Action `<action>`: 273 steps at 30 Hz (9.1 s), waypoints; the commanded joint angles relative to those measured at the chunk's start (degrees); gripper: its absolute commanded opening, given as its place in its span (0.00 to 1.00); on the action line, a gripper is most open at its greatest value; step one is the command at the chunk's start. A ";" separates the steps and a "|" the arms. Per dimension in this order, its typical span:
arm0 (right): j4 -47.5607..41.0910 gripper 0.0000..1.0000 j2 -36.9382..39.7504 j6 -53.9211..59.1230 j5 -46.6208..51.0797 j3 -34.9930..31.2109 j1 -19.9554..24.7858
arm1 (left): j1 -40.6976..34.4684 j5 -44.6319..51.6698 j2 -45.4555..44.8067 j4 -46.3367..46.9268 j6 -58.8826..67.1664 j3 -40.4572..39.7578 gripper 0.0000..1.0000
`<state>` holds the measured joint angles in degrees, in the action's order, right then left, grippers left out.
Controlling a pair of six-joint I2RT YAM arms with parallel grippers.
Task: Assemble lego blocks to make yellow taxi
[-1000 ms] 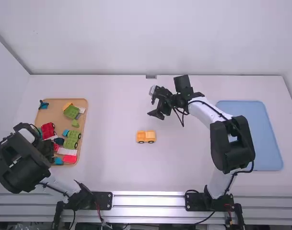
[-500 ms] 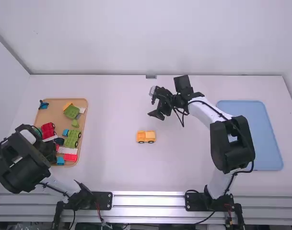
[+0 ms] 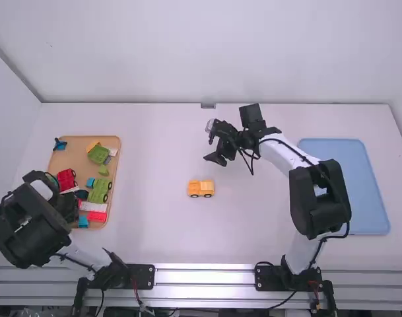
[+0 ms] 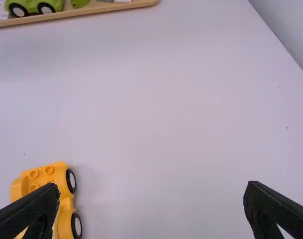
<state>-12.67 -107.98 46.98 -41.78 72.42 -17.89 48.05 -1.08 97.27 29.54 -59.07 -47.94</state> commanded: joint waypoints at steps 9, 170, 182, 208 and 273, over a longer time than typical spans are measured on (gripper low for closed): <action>0.04 0.99 1.38 0.02 -0.13 1.77 -0.11 | 0.13 3.19 0.09 10.69 17.57 -10.75 0.02; -2.71 0.14 6.32 -8.26 -21.29 0.31 2.51 | -62.27 50.47 -3.28 -56.19 70.90 3.32 0.99; -8.90 0.13 6.29 -16.09 14.73 1.01 -1.18 | -51.76 33.46 -7.21 -41.81 61.33 3.32 0.99; -41.86 0.11 -22.05 0.09 20.33 40.26 -21.75 | -42.01 -18.78 -59.63 -31.82 40.02 22.97 0.99; 2.71 0.98 17.92 -18.58 31.36 -7.02 -14.82 | -42.03 27.34 -31.23 -32.06 61.48 13.33 0.99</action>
<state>-13.21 -99.57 29.78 -9.52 72.51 -34.79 6.48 17.15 65.28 -5.02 -5.54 -32.32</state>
